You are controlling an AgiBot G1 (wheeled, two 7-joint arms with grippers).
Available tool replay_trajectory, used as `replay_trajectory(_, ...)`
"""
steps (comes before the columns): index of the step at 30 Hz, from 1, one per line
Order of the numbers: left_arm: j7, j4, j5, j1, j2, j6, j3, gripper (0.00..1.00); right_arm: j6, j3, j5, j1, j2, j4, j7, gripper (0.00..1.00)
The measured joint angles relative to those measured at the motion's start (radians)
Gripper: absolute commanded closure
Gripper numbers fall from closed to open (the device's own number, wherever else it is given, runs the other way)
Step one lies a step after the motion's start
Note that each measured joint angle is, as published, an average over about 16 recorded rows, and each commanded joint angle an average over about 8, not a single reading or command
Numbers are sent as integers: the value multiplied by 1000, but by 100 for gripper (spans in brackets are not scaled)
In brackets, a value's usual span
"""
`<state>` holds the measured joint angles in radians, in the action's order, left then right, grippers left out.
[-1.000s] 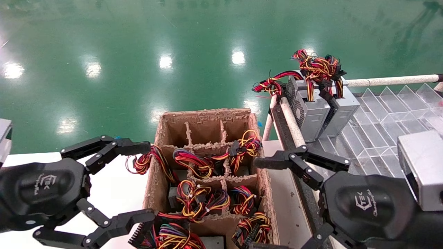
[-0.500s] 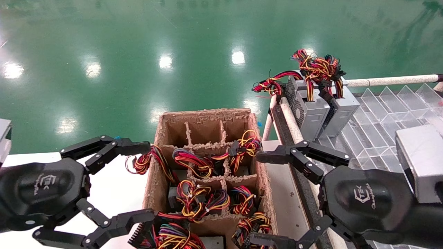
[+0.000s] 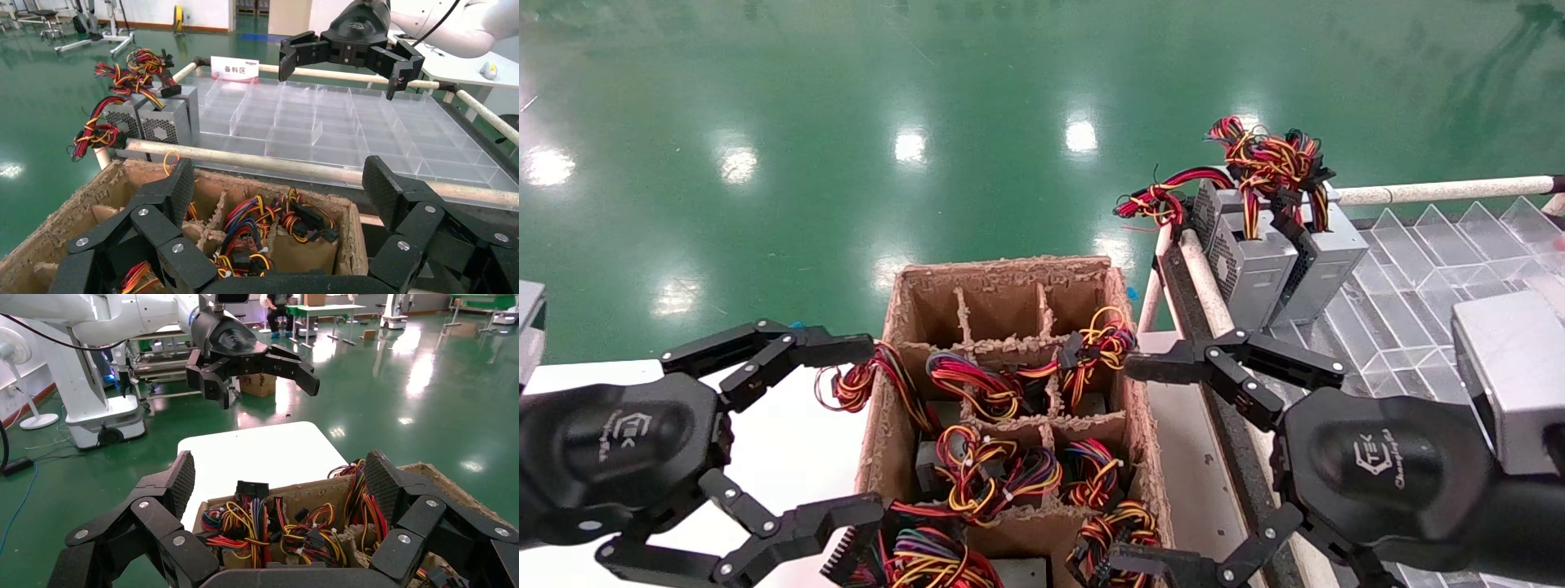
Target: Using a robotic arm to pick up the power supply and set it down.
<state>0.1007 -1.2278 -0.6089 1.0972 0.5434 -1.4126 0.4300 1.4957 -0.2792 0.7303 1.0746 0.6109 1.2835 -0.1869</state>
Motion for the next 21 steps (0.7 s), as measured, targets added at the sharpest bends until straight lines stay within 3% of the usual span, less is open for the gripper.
replay_trajectory(21, 0, 0, 0, 0, 0, 0, 0, 0, -1, -1, 1, 2, 1, -2, 1, 0)
